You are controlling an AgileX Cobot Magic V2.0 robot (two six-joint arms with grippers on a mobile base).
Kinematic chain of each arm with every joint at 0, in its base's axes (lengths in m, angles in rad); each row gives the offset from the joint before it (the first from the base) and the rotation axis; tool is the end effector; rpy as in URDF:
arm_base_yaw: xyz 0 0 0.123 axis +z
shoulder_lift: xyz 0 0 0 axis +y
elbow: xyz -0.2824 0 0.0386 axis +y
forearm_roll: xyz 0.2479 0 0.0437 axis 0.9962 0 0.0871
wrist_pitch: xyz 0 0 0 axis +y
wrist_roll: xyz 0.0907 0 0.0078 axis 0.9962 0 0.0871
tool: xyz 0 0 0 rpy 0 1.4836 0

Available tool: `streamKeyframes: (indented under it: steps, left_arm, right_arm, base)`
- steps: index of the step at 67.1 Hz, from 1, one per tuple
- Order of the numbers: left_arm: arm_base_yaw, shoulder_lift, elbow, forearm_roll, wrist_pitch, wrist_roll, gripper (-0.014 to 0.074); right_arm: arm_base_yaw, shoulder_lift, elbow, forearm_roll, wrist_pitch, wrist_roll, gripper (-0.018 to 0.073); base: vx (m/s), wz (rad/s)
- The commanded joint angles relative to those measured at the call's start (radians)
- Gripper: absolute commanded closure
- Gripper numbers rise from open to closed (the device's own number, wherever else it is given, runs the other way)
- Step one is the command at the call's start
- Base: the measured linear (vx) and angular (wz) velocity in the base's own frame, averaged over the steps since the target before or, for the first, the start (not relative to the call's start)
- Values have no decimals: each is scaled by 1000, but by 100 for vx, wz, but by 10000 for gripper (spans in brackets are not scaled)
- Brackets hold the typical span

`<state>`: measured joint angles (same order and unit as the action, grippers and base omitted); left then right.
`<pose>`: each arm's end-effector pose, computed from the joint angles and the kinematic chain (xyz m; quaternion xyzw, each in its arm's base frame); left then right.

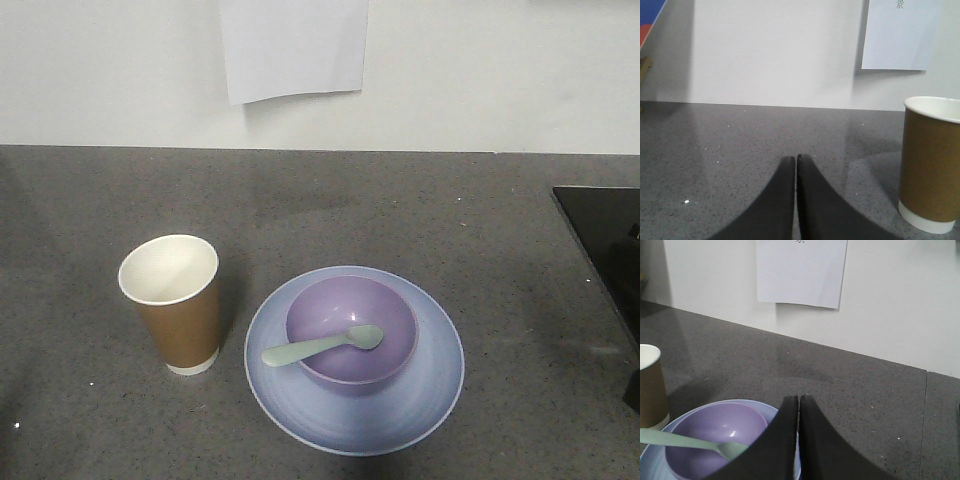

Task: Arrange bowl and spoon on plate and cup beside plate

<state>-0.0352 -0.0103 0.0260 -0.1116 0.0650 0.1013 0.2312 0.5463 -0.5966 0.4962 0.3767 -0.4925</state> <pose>0.0567 -0.0027 0.1990 0.0114 0.7046 -0.0186 0.7093 0.1054 0.0412 0.3411 -0.1541 0.7568 0.1323 0.6213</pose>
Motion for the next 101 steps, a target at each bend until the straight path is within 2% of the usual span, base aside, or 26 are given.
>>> streamKeyframes:
  steps: [1,65,73,77,85,93,101]
  left_arm:
    - [0,-14,26,-77,-77,34,603]
    - [0,-14,26,-83,-72,34,603]
    - [0,-14,26,-83,-72,34,603]
    - [0,-14,26,-83,-72,34,603]
    - [0,-14,26,-83,-72,34,603]
    - [0,-14,26,-83,-72,34,603]
    - [0,-14,26,-83,-72,34,603]
  right_arm:
    - [-1,4,-29,5,-67,-6,564]
    - [-1,4,-26,4,-64,-6,564]
    - [-4,-32,53,-57,-109,1,564]
    - [-4,-67,138,-97,-216,39,564]
    - [-4,-169,328,-152,-454,186,564]
    - [-19,-260,458,-206,-539,266,564]
    - [-107,-341,545,-241,-530,341,564]
  base:
    - [0,0]
    - [0,0]
    - [0,0]
    - [0,0]
    - [0,0]
    - [0,0]
    - [0,0]
